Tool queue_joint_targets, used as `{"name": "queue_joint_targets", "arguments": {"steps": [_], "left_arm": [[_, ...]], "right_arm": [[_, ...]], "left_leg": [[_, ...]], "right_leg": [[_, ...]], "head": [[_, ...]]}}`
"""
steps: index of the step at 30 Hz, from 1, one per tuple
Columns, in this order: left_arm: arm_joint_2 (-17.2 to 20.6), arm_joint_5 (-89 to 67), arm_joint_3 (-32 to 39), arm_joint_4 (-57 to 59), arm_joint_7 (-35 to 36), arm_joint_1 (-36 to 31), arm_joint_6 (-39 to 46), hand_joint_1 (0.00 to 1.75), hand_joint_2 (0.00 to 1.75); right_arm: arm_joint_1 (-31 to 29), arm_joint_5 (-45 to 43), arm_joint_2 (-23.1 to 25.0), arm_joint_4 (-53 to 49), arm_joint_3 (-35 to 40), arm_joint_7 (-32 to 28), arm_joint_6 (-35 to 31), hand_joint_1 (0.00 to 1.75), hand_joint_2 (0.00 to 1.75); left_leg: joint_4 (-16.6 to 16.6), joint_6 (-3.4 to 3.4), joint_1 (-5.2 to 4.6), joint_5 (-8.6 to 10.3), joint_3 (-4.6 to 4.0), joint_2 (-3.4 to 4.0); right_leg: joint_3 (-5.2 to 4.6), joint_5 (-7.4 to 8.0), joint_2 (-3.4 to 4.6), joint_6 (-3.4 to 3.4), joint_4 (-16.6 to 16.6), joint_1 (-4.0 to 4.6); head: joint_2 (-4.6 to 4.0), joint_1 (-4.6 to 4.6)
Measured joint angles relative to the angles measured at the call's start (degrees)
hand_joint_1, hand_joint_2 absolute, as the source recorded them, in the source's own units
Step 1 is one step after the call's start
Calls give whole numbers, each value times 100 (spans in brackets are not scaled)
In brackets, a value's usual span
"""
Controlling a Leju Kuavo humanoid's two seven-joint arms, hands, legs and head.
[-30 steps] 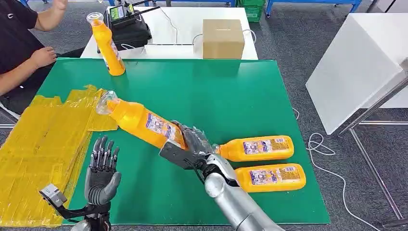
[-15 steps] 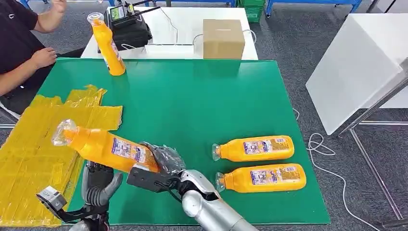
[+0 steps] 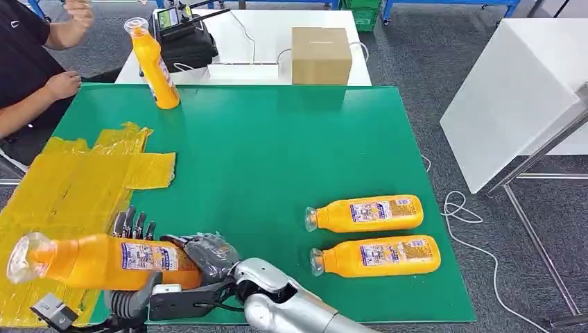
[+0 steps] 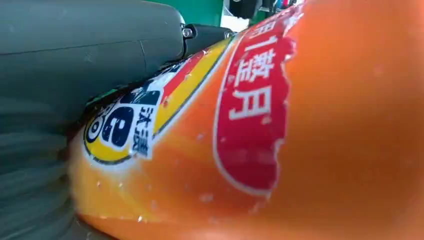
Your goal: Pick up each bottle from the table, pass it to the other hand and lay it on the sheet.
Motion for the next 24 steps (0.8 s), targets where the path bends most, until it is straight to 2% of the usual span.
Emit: {"name": "queue_joint_targets", "arguments": {"steps": [5, 6, 7, 24], "left_arm": [[0, 0, 15, -7, 5, 85, 2, 0, 175], [0, 0, 20, -9, 7, 93, 2, 61, 175], [0, 0, 22, -9, 7, 102, 2, 175, 175], [2, 83, -15, -7, -46, 110, 0, 175, 175]], "right_arm": [[-102, 0, -11, 35, 153, -6, 48, 175, 175], [-111, 0, -11, 44, 168, -6, 48, 175, 175], [-121, 0, -11, 46, 194, -6, 48, 175, 175], [-155, -17, -9, 85, 240, 4, 31, 175, 175]], "left_leg": [[0, 0, 0, 0, 0, 1], [0, 0, 0, 0, 0, 1], [0, 0, 0, 0, 0, 1], [0, 0, 0, 0, 0, 3]], "right_leg": [[0, 0, 0, 0, 0, 0], [0, 0, 0, 0, 0, -1], [0, 0, 0, 0, 0, -1], [-1, 1, 0, 0, 0, -1]], "head": [[0, 2], [0, 0], [0, 0], [0, 0]]}}
